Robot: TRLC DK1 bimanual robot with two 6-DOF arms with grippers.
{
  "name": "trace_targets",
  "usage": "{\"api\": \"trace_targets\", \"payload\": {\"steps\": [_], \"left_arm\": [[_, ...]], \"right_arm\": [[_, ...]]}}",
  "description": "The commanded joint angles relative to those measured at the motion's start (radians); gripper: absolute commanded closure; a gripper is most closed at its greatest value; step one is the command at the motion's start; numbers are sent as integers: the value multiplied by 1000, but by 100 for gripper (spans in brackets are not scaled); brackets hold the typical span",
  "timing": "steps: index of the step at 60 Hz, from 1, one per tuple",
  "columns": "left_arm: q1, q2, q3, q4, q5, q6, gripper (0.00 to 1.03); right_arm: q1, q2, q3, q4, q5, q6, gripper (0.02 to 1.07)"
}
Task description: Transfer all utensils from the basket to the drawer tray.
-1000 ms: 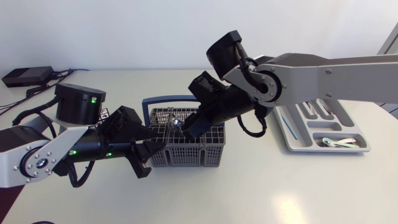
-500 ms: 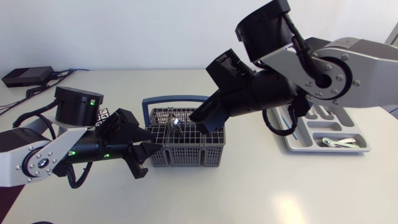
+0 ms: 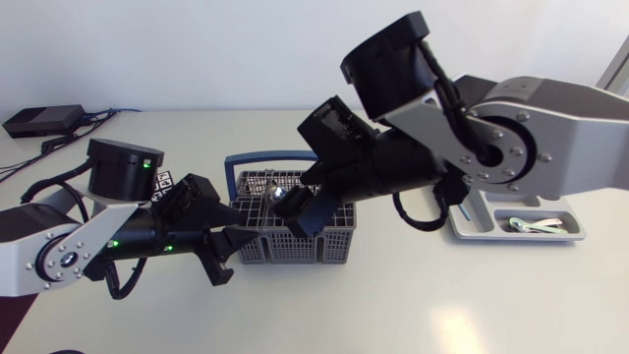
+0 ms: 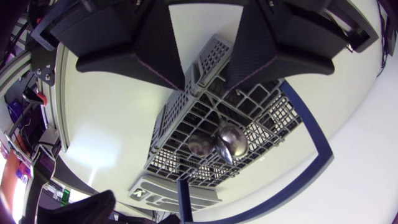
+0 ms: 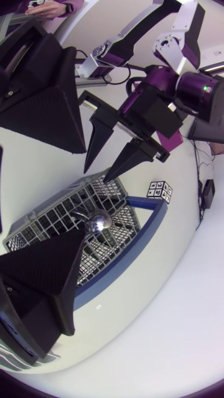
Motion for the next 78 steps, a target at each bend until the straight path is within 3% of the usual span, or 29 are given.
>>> {"api": "trace_targets", "payload": {"steps": [1,12,16,52,73,78], "left_arm": [[3,-13,-40,3,21,27,55],[3,-44,-49,-9,47,38,55],[-2,-49,-49,-11,48,38,55],[-48,-30,-33,-6,51,35,55],[-54,-58,-38,-22,50,35,55],[-57,-58,-38,-25,50,33,55]], "right_arm": [[8,59,-15,7,19,29,6],[31,113,4,1,68,51,8],[39,125,12,4,93,56,14],[66,181,23,63,269,134,17],[51,214,46,93,274,155,21],[40,224,51,91,263,158,31]]}}
